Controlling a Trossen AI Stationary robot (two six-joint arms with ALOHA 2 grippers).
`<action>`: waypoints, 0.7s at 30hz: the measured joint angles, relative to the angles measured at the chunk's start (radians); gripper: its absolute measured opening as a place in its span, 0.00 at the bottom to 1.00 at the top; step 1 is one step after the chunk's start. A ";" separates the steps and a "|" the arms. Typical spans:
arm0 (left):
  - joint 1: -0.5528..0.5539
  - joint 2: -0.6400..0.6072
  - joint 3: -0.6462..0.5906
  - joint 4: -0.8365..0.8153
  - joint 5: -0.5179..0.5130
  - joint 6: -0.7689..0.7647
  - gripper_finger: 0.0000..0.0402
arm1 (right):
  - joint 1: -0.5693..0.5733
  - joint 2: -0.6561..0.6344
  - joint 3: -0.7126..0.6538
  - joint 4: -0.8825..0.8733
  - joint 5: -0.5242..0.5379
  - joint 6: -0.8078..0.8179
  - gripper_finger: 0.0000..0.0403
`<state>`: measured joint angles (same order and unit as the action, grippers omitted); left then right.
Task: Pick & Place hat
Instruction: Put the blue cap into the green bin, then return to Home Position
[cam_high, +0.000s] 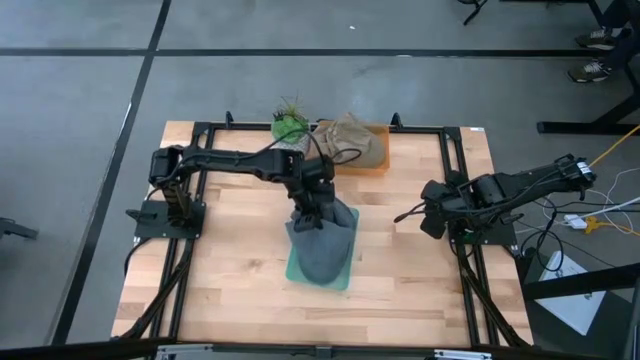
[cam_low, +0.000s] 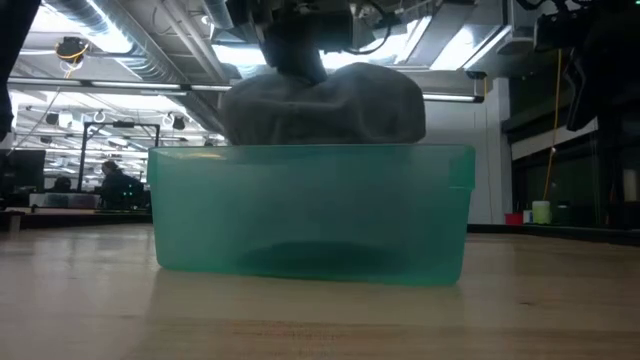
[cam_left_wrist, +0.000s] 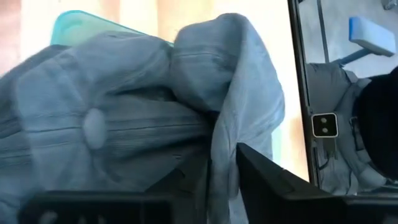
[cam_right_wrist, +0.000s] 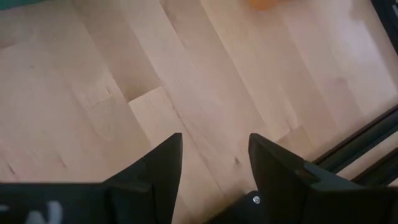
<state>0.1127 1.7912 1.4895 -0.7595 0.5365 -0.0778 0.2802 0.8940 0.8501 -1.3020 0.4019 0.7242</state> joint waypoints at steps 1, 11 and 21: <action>0.004 0.000 0.000 0.000 -0.001 -0.002 0.20 | 0.000 0.000 0.000 0.003 0.000 0.000 0.46; 0.010 0.000 0.000 -0.001 -0.022 -0.006 0.47 | 0.000 0.000 0.000 0.003 0.000 -0.015 0.46; -0.002 0.000 0.000 -0.001 -0.019 -0.041 0.55 | 0.000 0.000 0.000 0.002 0.025 -0.056 0.46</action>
<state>0.1105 1.7912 1.4895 -0.7601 0.5175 -0.1192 0.2802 0.8940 0.8501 -1.2995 0.4267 0.6685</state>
